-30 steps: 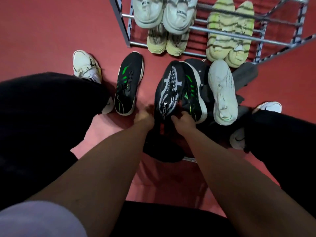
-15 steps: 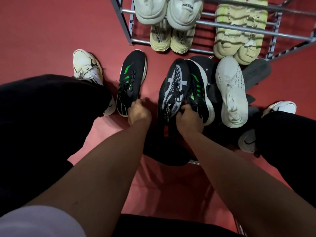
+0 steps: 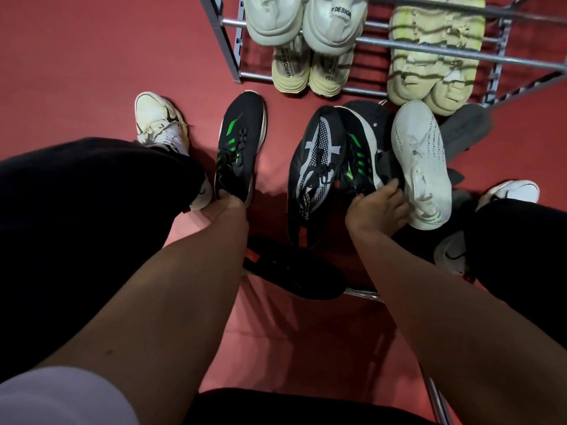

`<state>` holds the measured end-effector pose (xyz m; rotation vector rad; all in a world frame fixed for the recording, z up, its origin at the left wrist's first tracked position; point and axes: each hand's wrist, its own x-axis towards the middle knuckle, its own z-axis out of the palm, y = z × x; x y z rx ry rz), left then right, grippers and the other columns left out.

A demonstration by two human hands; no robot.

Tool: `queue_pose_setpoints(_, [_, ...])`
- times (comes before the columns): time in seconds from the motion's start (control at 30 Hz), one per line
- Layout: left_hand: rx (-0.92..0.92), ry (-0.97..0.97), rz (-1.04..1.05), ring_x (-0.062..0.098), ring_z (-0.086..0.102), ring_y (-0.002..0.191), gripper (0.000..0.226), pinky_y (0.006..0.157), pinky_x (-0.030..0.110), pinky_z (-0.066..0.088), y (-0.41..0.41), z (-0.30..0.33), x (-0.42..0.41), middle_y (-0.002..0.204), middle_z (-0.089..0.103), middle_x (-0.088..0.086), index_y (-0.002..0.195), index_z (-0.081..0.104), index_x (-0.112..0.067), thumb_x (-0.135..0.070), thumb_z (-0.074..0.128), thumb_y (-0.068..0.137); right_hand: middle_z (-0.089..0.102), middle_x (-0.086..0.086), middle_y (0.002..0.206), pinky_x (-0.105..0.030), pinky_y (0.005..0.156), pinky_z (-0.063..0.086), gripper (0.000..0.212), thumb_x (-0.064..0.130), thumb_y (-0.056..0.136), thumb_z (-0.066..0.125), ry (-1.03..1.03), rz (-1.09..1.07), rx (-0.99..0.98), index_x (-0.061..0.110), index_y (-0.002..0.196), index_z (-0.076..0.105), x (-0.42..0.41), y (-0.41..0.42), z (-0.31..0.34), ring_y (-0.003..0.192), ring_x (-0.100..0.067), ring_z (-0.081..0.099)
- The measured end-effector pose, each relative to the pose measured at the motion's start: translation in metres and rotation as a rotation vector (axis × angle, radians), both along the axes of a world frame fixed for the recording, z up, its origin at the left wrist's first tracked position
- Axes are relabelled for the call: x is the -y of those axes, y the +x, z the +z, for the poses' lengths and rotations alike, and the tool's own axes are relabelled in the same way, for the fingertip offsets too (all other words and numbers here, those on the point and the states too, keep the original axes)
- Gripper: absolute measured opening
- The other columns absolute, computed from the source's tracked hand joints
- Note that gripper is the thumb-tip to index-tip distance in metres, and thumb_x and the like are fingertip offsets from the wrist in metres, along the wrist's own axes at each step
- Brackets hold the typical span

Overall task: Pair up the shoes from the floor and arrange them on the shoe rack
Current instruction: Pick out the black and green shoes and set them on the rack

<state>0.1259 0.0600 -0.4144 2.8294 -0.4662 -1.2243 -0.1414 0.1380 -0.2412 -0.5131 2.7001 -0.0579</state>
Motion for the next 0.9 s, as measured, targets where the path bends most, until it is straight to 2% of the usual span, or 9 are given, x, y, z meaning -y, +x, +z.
queue_pose_setpoints(0.07, [-0.145,-0.032,0.152,0.031,0.066,0.101,0.084,0.09,0.047,0.052,-0.015,0.028,-0.001,0.117,0.064,0.0,0.122,0.051,-0.021,-0.083,0.035,0.067,0.038,-0.015,0.149,-0.048,0.109,0.024,0.062,0.03,0.091,0.053,0.075,-0.043,0.091,0.012,0.146,0.03,0.001,-0.007,-0.002,0.137,-0.039,0.029])
queue_pose_setpoints(0.17, [-0.34,-0.15,0.253,0.021,0.06,0.071,0.052,0.064,0.029,0.054,-0.058,0.106,-0.001,0.102,0.059,0.003,0.116,0.055,-0.02,-0.062,0.051,0.086,0.046,-0.015,0.141,-0.048,0.106,0.035,0.049,0.026,0.091,0.055,0.074,-0.008,0.198,0.015,0.137,0.042,-0.001,-0.019,-0.002,0.131,-0.04,0.04])
queue_pose_setpoints(0.23, [-0.417,-0.18,0.249,0.018,0.054,0.063,0.052,0.054,0.025,0.048,-0.078,0.126,-0.002,0.096,0.057,0.004,0.12,0.055,-0.019,-0.059,0.052,0.088,0.054,-0.014,0.133,-0.045,0.103,0.042,0.048,0.028,0.087,0.061,0.012,0.006,0.257,0.02,0.133,0.05,-0.004,-0.022,0.002,0.125,-0.038,0.049])
queue_pose_setpoints(0.37, [-0.433,-0.145,0.102,0.024,0.057,0.076,0.059,0.066,0.032,0.052,-0.094,0.137,0.001,0.11,0.056,0.004,0.136,0.046,-0.027,-0.061,0.046,0.089,0.063,-0.015,0.12,-0.043,0.093,0.05,0.045,0.033,0.082,0.062,-0.063,0.028,0.261,0.021,0.125,0.057,0.0,-0.019,0.026,0.113,-0.038,0.059])
queue_pose_setpoints(0.5, [-0.422,-0.076,-0.332,0.036,0.062,0.104,0.031,0.088,0.041,0.055,-0.089,0.173,0.019,0.114,0.062,0.018,0.122,0.053,-0.009,-0.025,0.046,0.097,0.05,-0.013,0.133,-0.046,0.101,0.041,0.047,0.028,0.086,0.054,-0.029,0.065,0.184,0.02,0.132,0.05,0.015,-0.024,0.063,0.124,-0.039,0.046])
queue_pose_setpoints(0.6, [-0.539,0.025,-0.436,0.032,0.063,0.077,0.026,0.084,0.043,0.054,-0.083,0.221,0.027,0.091,0.061,0.018,0.108,0.055,-0.004,-0.027,0.047,0.098,0.045,-0.012,0.138,-0.048,0.102,0.036,0.049,0.025,0.087,0.052,-0.029,0.066,0.155,0.018,0.135,0.046,0.019,-0.028,0.101,0.127,-0.037,0.04])
queue_pose_setpoints(0.7, [-0.589,-0.001,-0.438,0.019,0.059,0.046,0.014,0.056,0.03,0.053,-0.081,0.275,0.02,0.072,0.056,0.01,0.095,0.053,-0.007,-0.019,0.047,0.1,0.048,-0.013,0.138,-0.045,0.105,0.036,0.054,0.023,0.084,0.052,-0.079,-0.042,0.204,0.017,0.137,0.047,0.014,-0.031,0.132,0.128,-0.038,0.043])
queue_pose_setpoints(0.8, [-0.693,-0.021,-0.537,0.011,0.055,0.053,0.023,0.053,0.018,0.05,-0.083,0.323,-0.003,0.071,0.055,0.005,0.08,0.049,-0.007,-0.007,0.041,0.101,0.058,-0.015,0.133,-0.033,0.095,0.045,0.049,0.024,0.085,0.053,-0.171,-0.171,0.354,0.01,0.132,0.053,0.001,-0.035,0.158,0.12,-0.037,0.055])
queue_pose_setpoints(0.9, [-0.752,0.068,-0.674,0.011,0.063,0.047,0.025,0.051,0.024,0.056,-0.084,0.34,-0.028,0.066,0.061,0.006,0.08,0.053,-0.005,-0.005,0.039,0.1,0.062,-0.011,0.114,-0.03,0.079,0.048,0.037,0.02,0.094,0.056,-0.296,-0.332,0.642,0.006,0.128,0.056,-0.016,-0.033,0.179,0.108,-0.032,0.062])
